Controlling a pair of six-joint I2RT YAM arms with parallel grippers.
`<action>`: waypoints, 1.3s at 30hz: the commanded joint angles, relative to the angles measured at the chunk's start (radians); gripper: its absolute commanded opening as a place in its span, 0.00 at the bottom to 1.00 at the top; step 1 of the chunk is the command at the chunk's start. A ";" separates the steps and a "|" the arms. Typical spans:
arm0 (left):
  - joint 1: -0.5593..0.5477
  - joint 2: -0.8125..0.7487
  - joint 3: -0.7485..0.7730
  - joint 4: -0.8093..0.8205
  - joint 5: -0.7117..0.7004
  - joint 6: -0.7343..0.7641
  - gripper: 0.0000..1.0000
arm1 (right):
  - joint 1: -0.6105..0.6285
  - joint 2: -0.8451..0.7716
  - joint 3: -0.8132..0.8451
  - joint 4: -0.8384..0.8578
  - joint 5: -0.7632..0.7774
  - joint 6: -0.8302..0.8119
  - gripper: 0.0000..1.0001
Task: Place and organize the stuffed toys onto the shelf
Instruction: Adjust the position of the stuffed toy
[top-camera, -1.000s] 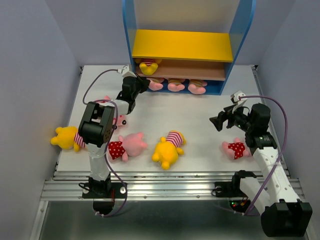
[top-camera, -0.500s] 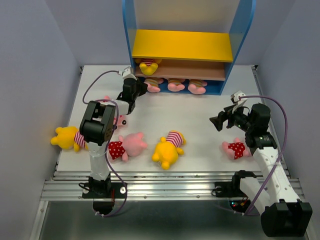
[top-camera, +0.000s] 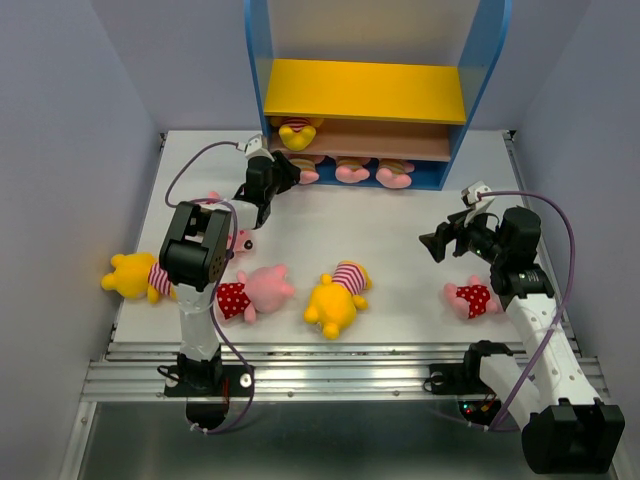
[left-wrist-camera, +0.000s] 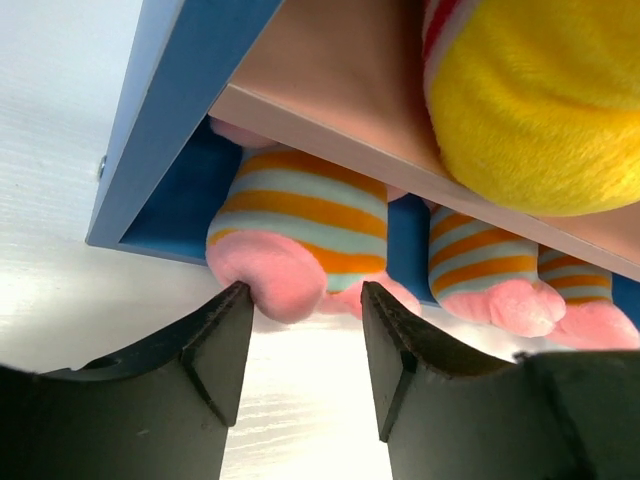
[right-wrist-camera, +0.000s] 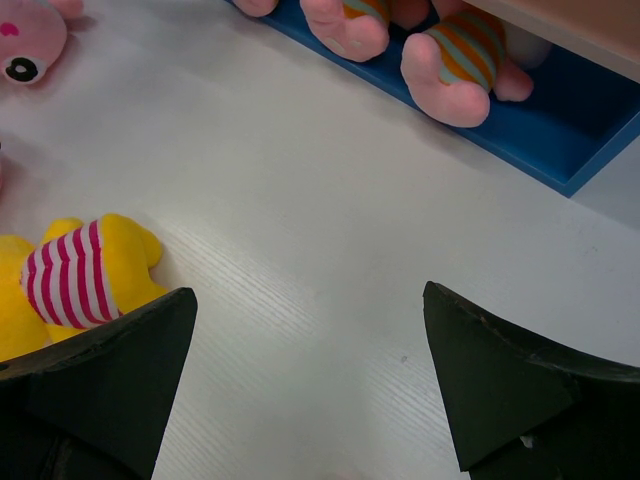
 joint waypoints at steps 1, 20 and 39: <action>0.006 -0.023 0.031 0.012 -0.007 0.021 0.59 | -0.006 -0.001 -0.007 0.044 0.006 -0.014 1.00; 0.047 -0.106 -0.058 0.058 0.019 0.030 0.99 | -0.006 -0.001 -0.008 0.044 0.006 -0.016 1.00; 0.060 -0.478 -0.201 -0.096 0.203 0.227 0.99 | -0.006 0.017 -0.004 -0.040 -0.163 -0.148 1.00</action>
